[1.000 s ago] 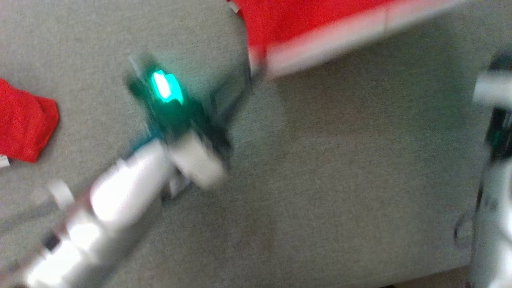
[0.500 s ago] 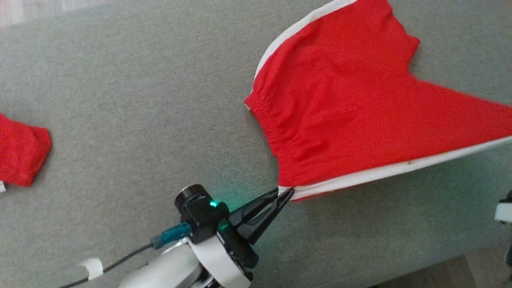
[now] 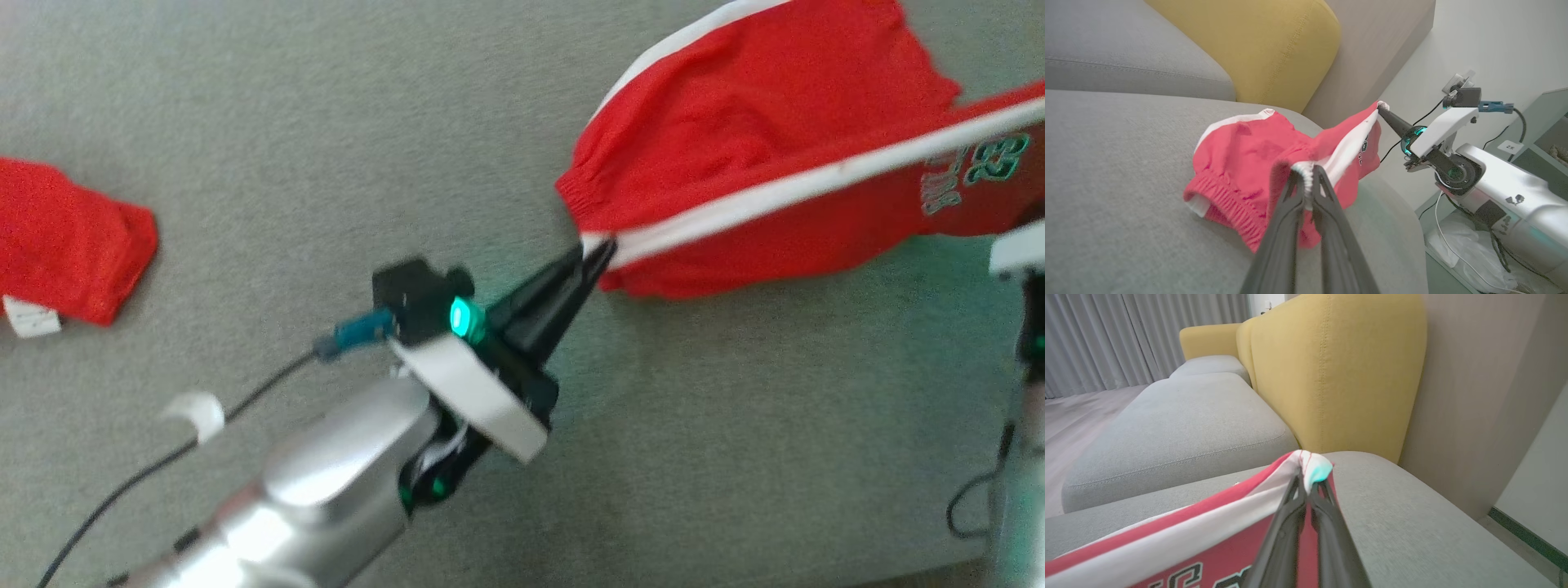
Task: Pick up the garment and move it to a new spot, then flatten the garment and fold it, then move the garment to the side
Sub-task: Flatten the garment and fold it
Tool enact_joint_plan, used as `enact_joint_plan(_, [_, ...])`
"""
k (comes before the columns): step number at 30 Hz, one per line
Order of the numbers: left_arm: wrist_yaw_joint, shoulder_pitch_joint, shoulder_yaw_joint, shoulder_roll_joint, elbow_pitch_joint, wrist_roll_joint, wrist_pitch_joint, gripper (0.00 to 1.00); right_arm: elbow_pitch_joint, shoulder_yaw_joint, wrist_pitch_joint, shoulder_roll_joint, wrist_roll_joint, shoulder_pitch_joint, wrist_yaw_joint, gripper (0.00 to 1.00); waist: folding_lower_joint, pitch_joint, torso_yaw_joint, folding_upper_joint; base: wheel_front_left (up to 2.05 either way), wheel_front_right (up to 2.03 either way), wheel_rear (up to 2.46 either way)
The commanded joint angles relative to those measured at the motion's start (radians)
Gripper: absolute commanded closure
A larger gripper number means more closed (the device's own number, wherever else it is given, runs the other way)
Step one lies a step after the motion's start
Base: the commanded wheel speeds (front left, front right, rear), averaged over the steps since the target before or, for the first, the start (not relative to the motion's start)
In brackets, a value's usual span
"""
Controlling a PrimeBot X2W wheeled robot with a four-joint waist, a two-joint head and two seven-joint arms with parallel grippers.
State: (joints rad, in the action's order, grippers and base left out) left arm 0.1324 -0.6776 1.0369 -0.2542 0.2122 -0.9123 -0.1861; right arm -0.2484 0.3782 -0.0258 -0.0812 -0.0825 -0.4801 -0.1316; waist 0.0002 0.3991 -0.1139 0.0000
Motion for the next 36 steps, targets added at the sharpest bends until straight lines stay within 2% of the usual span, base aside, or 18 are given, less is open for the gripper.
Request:
enact_joint_plan(1, [-0.002, -0.041, -0.031, -0.003, -0.013, -0.012, -0.007, 1.0, 0.016, -0.021, 0.0, -0.024, 0.01, -0.031, 0.001, 1.0, -0.0002, 0.021, 0.021, 0.0, 0.0, 0.0, 0.0])
enact_joint_plan(8, [-0.002, -0.157, -0.003, 0.028, 0.107, -0.096, -0.016, 1.0, -0.186, -0.055, -0.029, -0.051, 0.07, -0.206, 0.001, 1.0, -0.0002, 0.062, 0.05, 0.0, 0.0, 0.0, 0.0])
enact_joint_plan(12, [-0.002, -0.191, 0.022, 0.024, 0.136, -0.144, -0.022, 1.0, -0.297, -0.064, -0.058, -0.051, 0.091, -0.279, 0.001, 1.0, -0.0002, 0.075, 0.057, 0.0, 0.0, 0.0, 0.0])
enact_joint_plan(13, [-0.002, -0.199, 0.03, 0.022, 0.141, -0.154, -0.025, 1.0, -0.322, -0.066, -0.064, -0.05, 0.095, -0.294, 0.001, 0.98, -0.0002, 0.079, 0.059, 0.0, 0.0, 0.0, 0.0])
enact_joint_plan(16, [-0.002, -0.224, 0.052, 0.016, 0.152, -0.177, -0.034, 1.0, -0.39, -0.066, -0.088, -0.05, 0.106, -0.339, 0.001, 0.84, -0.0002, 0.091, 0.065, 0.0, 0.0, 0.0, 0.0])
enact_joint_plan(17, [-0.002, -0.232, 0.056, 0.016, 0.156, -0.182, -0.039, 0.98, -0.411, -0.07, -0.097, -0.049, 0.106, -0.353, 0.001, 0.74, -0.0002, 0.095, 0.069, 0.0, 0.0, 0.0, 0.0])
enact_joint_plan(18, [-0.002, -0.239, 0.059, 0.016, 0.164, -0.187, -0.044, 0.8, -0.43, -0.074, -0.107, -0.047, 0.102, -0.366, 0.001, 0.39, -0.0002, 0.097, 0.072, 0.0, 0.0, 0.0, 0.0])
enact_joint_plan(19, [-0.002, -0.245, 0.061, 0.016, 0.173, -0.188, -0.049, 0.55, -0.448, -0.088, -0.121, -0.047, 0.099, -0.379, 0.001, 0.0, -0.0002, 0.099, 0.075, 0.0, 0.0, 0.0, 0.0])
enact_joint_plan(20, [-0.002, -0.248, 0.06, 0.018, 0.183, -0.191, -0.055, 0.0, -0.46, -0.109, -0.144, -0.046, 0.089, -0.39, 0.001, 0.0, -0.0002, 0.1, 0.079, 0.0, 0.0, 0.0, 0.0])
enact_joint_plan(25, [-0.002, -0.238, 0.044, 0.032, 0.224, -0.174, -0.072, 0.0, -0.519, -0.162, -0.208, -0.07, 0.029, -0.403, 0.001, 0.0, -0.0002, 0.085, 0.098, 0.0, 0.0, 0.0, 0.0])
enact_joint_plan(27, [-0.01, -0.222, -0.003, 0.039, 0.232, -0.126, -0.075, 0.0, -0.531, -0.187, -0.218, -0.085, 0.005, -0.393, 0.001, 0.0, -0.0002, 0.075, 0.109, 0.0, 0.0, 0.0, 0.0])
enact_joint_plan(28, [-0.029, -0.207, -0.049, 0.044, 0.222, -0.084, -0.075, 0.0, -0.536, -0.201, -0.22, -0.095, -0.011, -0.385, 0.001, 0.0, -0.0002, 0.071, 0.115, 0.0, 0.0, 0.0, 0.0])
enact_joint_plan(29, [-0.029, -0.207, -0.049, 0.044, 0.222, -0.084, -0.075, 0.0, -0.536, -0.201, -0.22, -0.095, -0.011, -0.385, 0.001, 0.0, -0.0002, 0.071, 0.115, 0.0, 0.0, 0.0, 0.0])
enact_joint_plan(33, [-0.125, -0.077, -0.253, 0.068, 0.119, 0.151, -0.075, 0.0, -0.563, -0.255, -0.205, -0.178, -0.07, -0.34, 0.001, 0.0, -0.0002, 0.051, 0.147, 0.0, 0.0, 0.0, 0.0])
enact_joint_plan(36, [-0.168, 0.048, -0.37, 0.091, 0.009, 0.336, -0.075, 0.0, -0.587, -0.261, -0.158, -0.258, -0.113, -0.297, 0.001, 0.0, -0.0002, 0.032, 0.181, 0.0, 0.0, 0.0, 0.0])
